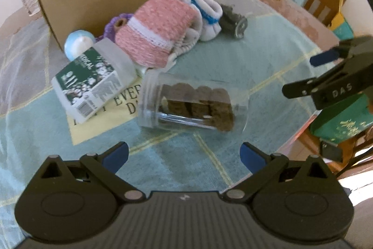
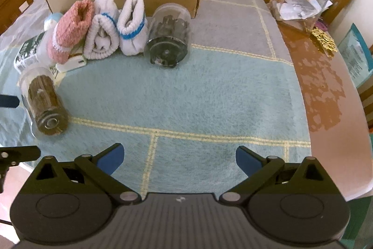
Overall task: Organize objects
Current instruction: 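Grasp the cookie jar with the left tool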
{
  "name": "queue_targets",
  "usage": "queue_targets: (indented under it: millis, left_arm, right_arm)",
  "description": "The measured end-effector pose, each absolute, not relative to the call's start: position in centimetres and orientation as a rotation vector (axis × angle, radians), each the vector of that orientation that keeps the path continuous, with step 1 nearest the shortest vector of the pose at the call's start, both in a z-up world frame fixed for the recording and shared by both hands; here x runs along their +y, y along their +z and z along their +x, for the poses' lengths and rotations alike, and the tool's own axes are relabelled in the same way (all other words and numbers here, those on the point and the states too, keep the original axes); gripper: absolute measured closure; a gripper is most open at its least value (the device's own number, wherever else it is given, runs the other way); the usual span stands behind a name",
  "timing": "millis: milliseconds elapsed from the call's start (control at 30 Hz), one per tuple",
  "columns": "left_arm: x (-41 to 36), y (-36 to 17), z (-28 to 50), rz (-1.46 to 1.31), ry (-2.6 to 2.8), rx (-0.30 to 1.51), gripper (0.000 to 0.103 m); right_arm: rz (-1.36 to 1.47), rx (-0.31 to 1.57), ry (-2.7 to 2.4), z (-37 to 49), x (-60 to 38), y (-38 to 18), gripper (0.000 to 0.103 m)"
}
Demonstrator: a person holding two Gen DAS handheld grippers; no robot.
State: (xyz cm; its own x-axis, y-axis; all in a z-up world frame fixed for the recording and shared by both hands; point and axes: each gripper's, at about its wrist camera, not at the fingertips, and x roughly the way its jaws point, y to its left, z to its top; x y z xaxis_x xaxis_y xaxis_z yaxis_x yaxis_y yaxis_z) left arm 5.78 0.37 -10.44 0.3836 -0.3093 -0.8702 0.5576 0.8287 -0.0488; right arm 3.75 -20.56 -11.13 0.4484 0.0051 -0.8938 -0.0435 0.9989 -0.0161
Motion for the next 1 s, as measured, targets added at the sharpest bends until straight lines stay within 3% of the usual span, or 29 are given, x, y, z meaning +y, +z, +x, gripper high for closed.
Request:
queue_targets:
  millis: [833,1000]
  left_arm:
    - [-2.4,-10.4,7.3,0.276,-0.482,0.932,0.002]
    - [-2.4,-10.3,7.4,0.269,-0.483,0.92,0.007]
  right_arm:
    - [-0.09,1.126,0.133,6.1,-22.3,-11.9,0.0]
    - [-0.106,1.124,0.157,6.5,-22.1,-11.7,0.0]
